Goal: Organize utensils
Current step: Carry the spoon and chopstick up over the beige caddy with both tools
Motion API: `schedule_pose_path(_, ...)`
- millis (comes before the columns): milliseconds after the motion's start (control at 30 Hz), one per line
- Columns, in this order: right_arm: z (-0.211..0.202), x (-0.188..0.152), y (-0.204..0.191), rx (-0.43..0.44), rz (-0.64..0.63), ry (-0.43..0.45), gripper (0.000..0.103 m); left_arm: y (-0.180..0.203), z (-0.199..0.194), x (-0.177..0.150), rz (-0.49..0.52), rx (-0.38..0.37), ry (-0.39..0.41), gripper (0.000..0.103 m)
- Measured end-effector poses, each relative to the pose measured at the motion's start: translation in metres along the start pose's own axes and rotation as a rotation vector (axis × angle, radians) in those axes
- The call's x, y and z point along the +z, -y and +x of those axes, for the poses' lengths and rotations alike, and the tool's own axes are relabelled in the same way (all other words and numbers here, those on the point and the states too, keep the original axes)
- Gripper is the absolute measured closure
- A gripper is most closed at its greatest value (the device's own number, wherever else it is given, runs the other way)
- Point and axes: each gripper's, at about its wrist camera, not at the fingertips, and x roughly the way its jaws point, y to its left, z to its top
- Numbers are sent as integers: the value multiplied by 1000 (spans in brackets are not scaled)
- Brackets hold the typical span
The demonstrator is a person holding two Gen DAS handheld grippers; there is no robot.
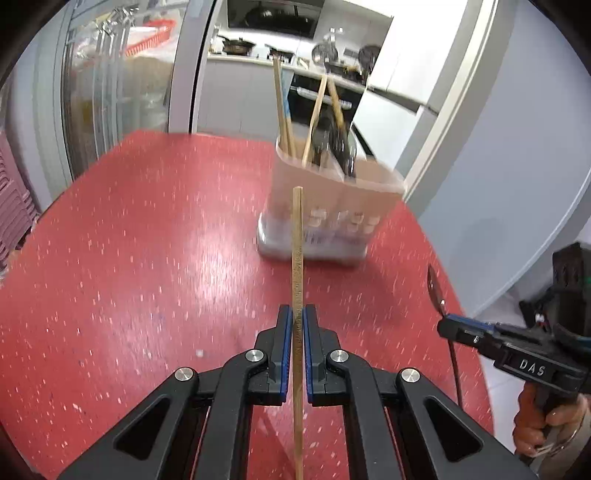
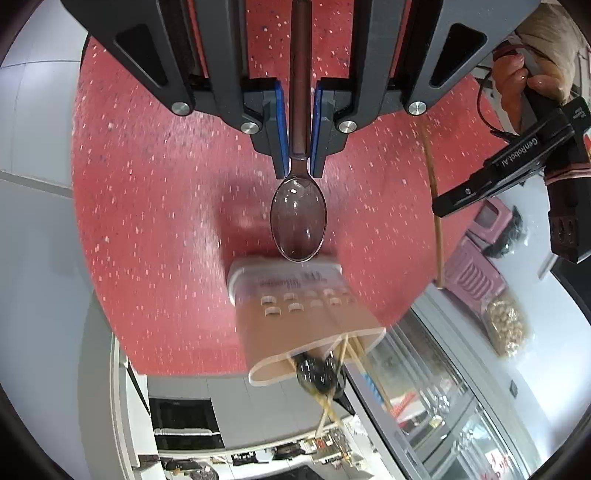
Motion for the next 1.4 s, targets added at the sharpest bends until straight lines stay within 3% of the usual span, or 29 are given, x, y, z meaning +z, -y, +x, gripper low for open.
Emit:
schedule_pose_path(233, -15, 31, -1, 9, 3, 58, 91, 6, -26, 40, 9, -24, 107, 71)
schedule_pose_path(967, -42, 137, -20, 4, -72, 216, 91, 27, -68, 150, 46, -59, 298, 71)
schedule_pose_path(1200, -28, 151, -24, 3, -86, 221, 91, 24, -52, 151, 46, -32, 260, 71)
schedule_pose_path(1300, -21, 150, -20, 11, -72, 210, 91, 12, -37, 139, 14, 29, 215, 71)
schedule_pose_path(1400, -17, 142, -20, 24, -71, 195, 91, -12, -12, 111, -56, 126, 123, 71)
